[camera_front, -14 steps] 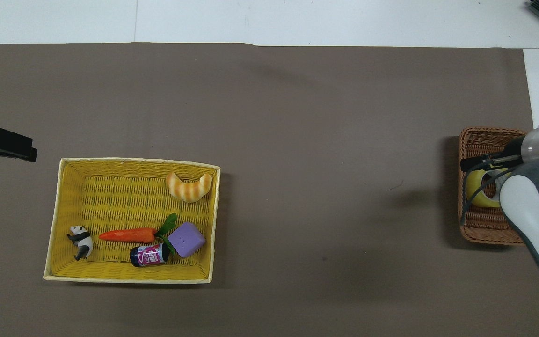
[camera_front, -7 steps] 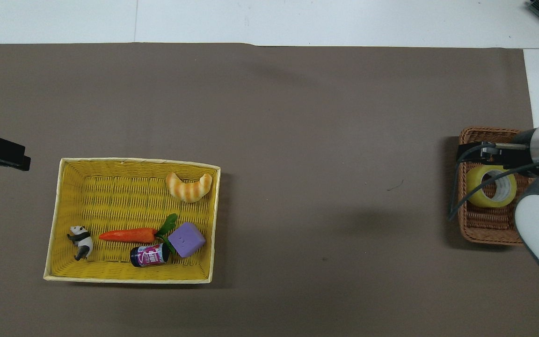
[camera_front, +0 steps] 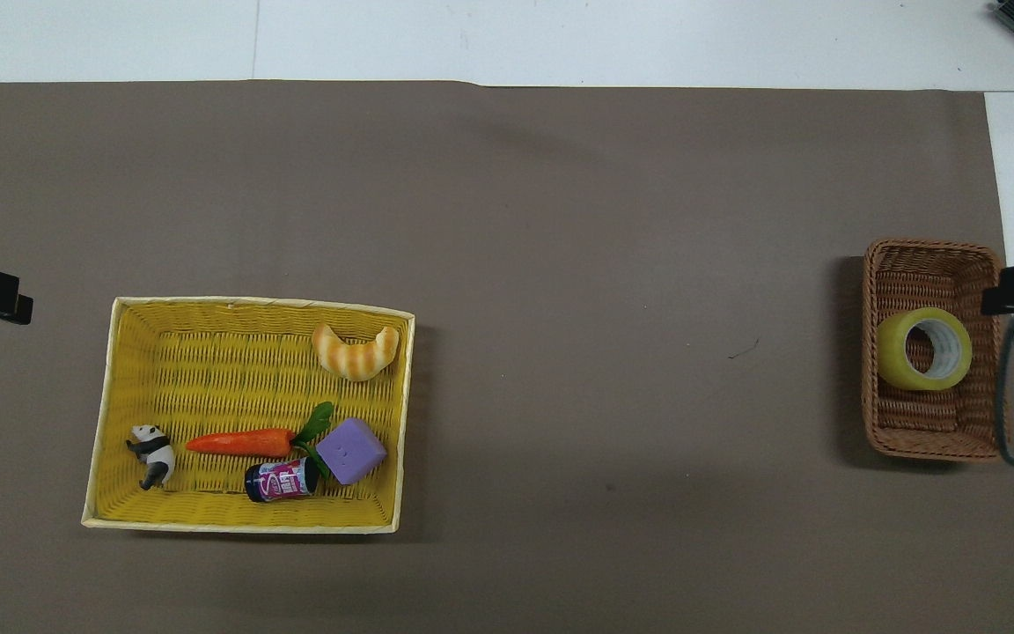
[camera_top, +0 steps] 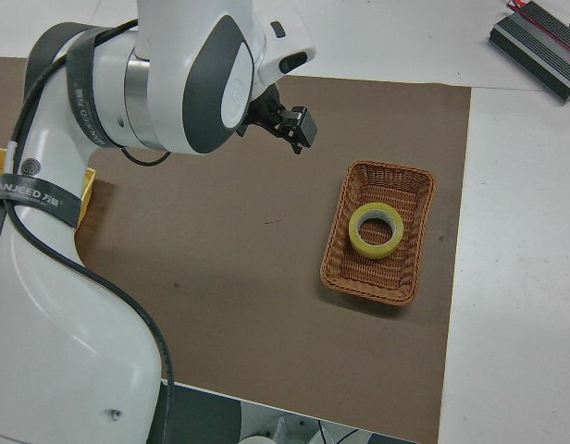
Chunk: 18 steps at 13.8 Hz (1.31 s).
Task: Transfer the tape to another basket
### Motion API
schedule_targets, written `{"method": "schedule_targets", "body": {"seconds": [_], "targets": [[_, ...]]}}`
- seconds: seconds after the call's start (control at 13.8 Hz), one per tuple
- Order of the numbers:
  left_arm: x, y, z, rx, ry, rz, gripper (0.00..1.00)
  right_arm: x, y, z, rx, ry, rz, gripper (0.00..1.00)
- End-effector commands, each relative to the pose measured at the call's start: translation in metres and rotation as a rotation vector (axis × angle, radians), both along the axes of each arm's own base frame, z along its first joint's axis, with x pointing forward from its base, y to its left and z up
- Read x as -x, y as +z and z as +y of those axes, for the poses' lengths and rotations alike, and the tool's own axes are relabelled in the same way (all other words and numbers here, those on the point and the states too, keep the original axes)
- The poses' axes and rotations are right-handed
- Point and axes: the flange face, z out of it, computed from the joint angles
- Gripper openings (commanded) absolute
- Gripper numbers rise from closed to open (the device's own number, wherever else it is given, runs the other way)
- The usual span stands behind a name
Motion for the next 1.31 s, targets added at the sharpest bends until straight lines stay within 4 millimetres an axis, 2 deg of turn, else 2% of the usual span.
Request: {"method": "schedule_targets", "body": {"seconds": [0.0,0.15,0.22,1.02,1.24], "targets": [[0.004,0.004,0.002,-0.012,-0.004,0.007,1.00,0.011,-0.004,0.011,-0.023,0.008,0.069,1.00],[0.004,0.004,0.002,-0.012,-0.005,0.007,1.00,0.022,-0.009,0.026,-0.022,0.028,0.074,1.00],[0.004,0.004,0.002,-0.012,-0.005,0.007,1.00,0.021,-0.009,0.027,-0.022,0.033,0.054,1.00],[0.004,0.004,0.002,-0.012,-0.005,0.007,1.00,0.017,-0.008,0.013,-0.010,0.074,0.039,1.00],[0.004,0.004,0.002,-0.012,-0.005,0.007,1.00,0.017,-0.008,0.013,-0.005,0.138,0.041,1.00]]}}
